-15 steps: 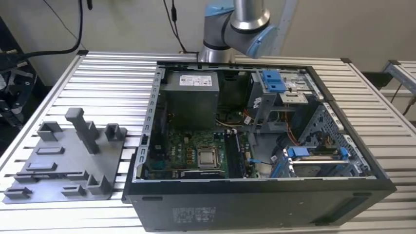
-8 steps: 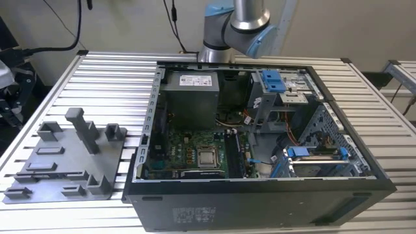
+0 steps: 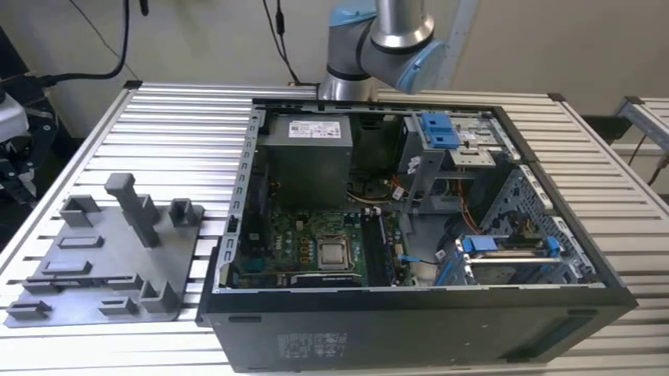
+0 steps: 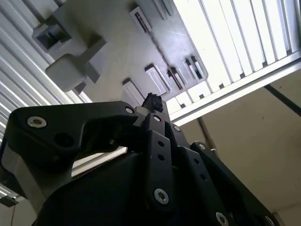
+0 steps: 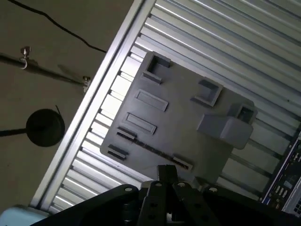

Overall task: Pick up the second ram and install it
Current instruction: 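Pick up the second ram and move it above second insertion slot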

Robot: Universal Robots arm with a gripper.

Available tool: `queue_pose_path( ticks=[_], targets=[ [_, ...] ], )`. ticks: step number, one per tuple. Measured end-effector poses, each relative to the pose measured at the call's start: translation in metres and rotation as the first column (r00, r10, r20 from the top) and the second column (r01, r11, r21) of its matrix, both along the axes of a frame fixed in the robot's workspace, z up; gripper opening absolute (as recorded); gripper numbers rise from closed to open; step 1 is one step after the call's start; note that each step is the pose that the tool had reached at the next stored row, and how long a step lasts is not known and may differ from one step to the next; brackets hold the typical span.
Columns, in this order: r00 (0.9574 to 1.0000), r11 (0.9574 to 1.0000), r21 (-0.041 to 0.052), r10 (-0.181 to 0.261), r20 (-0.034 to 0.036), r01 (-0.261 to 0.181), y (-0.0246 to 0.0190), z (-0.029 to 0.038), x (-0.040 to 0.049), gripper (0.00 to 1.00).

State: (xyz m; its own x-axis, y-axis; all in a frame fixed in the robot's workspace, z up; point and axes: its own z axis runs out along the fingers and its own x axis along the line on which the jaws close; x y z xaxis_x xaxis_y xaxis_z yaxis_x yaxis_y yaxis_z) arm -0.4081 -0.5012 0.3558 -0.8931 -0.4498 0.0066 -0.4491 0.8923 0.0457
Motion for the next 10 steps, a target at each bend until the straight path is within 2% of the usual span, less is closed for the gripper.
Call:
queue_pose_path(
  ticks=[2, 5, 8, 10],
  targets=[
    [1.0000, 1.0000, 0.0000, 0.008, 0.0000, -0.008, 0.0000, 0.0000, 0.0000, 0.11],
    [0.9990, 0.9990, 0.0000, 0.045, 0.0007, -0.045, 0.0000, 0.0000, 0.0000, 0.11],
    [0.9955, 0.9955, 0.0000, 0.095, 0.0018, -0.095, 0.0000, 0.0000, 0.0000, 0.11],
    [0.9913, 0.9913, 0.0000, 0.131, 0.0017, -0.131, 0.0000, 0.0000, -0.0001, 0.11]
  ],
)
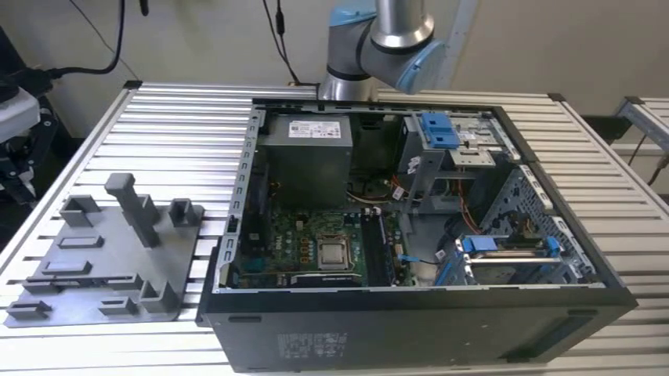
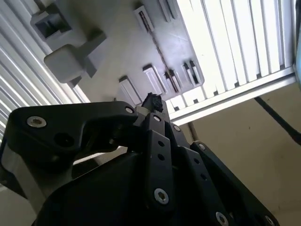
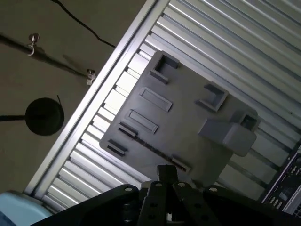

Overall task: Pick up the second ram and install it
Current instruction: 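Pick up the second ram and move it above second insertion slot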

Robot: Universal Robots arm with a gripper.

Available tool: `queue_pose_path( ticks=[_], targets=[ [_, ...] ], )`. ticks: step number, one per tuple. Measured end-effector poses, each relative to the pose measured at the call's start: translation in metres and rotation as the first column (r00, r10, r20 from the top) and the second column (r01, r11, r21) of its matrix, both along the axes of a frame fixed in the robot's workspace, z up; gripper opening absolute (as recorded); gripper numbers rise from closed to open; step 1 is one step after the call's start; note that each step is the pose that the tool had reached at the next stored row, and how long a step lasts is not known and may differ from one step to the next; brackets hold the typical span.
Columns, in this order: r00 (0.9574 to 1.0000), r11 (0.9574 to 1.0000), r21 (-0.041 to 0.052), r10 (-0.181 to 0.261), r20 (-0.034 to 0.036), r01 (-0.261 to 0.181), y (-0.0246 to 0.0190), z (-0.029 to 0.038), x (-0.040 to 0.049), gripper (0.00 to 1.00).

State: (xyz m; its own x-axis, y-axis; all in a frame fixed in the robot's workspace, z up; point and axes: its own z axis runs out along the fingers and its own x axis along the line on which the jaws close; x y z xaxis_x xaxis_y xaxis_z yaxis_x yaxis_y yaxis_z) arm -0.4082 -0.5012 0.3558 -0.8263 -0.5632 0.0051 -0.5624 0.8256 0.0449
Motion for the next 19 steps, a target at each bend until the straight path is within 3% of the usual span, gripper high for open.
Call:
queue_pose_path(
  ticks=[5, 14, 16, 19],
  targets=[
    [0.9974, 0.9974, -0.0002, 0.072, -0.0001, -0.072, 0.0000, 0.0001, -0.0003, 0.11],
    [0.9898, 0.9898, -0.0003, 0.142, -0.0001, -0.142, 0.0000, 0.0000, -0.0008, 0.11],
    [0.9869, 0.9869, -0.0003, 0.161, 0.0000, -0.161, 0.0000, -0.0001, -0.0008, 0.11],
    [0.9786, 0.9786, -0.0007, 0.206, 0.0019, -0.206, 0.0000, -0.0001, -0.0010, 0.11]
  ],
)
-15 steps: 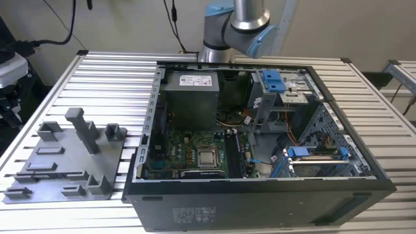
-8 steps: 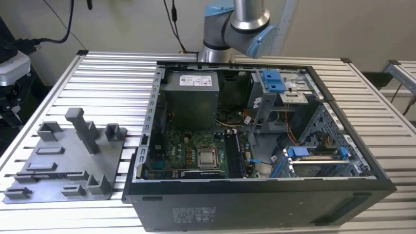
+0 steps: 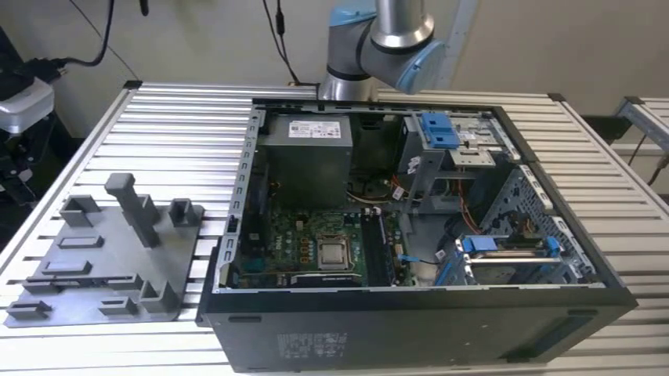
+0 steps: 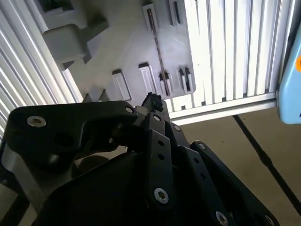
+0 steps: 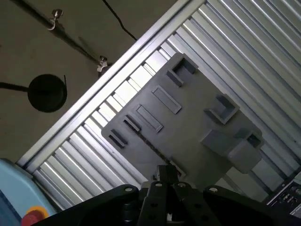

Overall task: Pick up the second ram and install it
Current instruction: 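Pick up the second ram and move it above second insertion slot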

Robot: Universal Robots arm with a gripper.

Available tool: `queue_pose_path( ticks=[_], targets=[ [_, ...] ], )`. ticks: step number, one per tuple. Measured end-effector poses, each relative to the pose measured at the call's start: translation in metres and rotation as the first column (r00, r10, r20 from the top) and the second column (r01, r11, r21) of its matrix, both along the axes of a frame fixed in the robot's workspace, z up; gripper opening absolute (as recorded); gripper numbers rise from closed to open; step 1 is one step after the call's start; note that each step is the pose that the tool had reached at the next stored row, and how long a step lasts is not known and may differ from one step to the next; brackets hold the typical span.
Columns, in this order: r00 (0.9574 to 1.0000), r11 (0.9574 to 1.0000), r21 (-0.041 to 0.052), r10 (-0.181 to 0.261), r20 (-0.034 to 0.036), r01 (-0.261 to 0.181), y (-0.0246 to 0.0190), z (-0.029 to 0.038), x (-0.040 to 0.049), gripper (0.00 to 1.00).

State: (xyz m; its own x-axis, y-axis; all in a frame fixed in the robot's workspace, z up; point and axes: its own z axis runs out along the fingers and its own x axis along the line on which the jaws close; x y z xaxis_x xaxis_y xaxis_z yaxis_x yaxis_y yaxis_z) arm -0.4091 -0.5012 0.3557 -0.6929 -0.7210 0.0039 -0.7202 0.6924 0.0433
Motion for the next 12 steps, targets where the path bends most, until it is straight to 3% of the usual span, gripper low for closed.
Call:
queue_pose_path(
  ticks=[6, 12],
  targets=[
    [0.9941, 0.9942, -0.0005, 0.108, 0.0096, -0.108, 0.0000, -0.0004, 0.0000, 0.11],
    [0.9795, 0.9796, -0.0012, 0.201, 0.0140, -0.201, 0.0000, -0.0006, 0.0000, 0.11]
  ],
)
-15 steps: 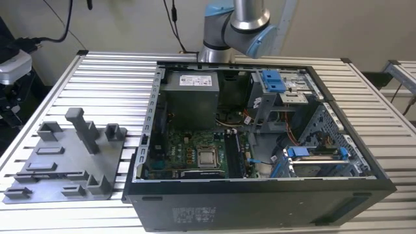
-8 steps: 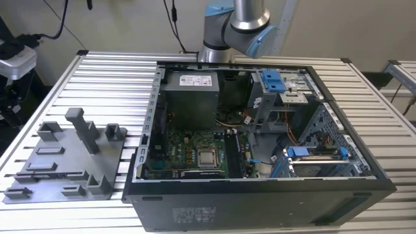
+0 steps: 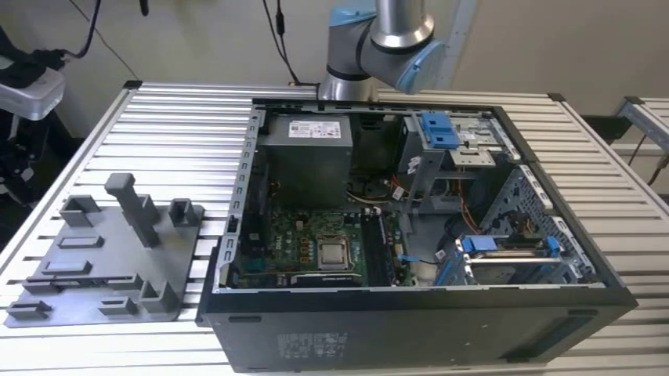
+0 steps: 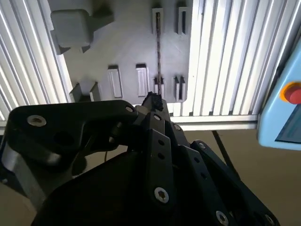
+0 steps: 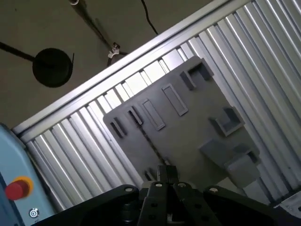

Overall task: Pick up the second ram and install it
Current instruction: 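Pick up the second ram and move it above second insertion slot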

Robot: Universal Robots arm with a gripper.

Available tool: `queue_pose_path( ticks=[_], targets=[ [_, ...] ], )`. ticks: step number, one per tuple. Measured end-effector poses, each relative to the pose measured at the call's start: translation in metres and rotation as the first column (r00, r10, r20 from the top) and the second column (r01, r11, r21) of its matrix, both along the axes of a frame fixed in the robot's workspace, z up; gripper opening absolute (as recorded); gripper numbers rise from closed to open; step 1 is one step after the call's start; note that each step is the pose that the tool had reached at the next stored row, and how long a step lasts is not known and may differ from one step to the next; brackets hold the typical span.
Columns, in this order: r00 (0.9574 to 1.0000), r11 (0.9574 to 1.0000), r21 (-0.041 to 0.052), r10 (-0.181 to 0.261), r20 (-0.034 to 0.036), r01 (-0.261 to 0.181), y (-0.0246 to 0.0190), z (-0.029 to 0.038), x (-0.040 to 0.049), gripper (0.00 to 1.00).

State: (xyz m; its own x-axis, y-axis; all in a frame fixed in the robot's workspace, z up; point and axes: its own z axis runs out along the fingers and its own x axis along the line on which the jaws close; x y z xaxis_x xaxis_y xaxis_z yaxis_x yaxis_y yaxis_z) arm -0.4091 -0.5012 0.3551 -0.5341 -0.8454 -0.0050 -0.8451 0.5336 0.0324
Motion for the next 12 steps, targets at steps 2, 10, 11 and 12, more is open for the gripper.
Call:
queue_pose_path(
  ticks=[2, 10, 11, 12],
  targets=[
    [0.9995, 0.9995, 0.0000, 0.031, 0.0010, -0.031, 0.0000, -0.0001, 0.0000, 0.11],
    [0.9894, 0.9894, -0.0001, 0.146, 0.0018, -0.146, 0.0000, -0.0005, 0.0000, 0.11],
    [0.9874, 0.9874, 0.0000, 0.158, 0.0018, -0.158, 0.0000, -0.0005, 0.0000, 0.11],
    [0.9853, 0.9853, -0.0001, 0.171, 0.0018, -0.171, 0.0000, -0.0006, 0.0000, 0.11]
  ],
)
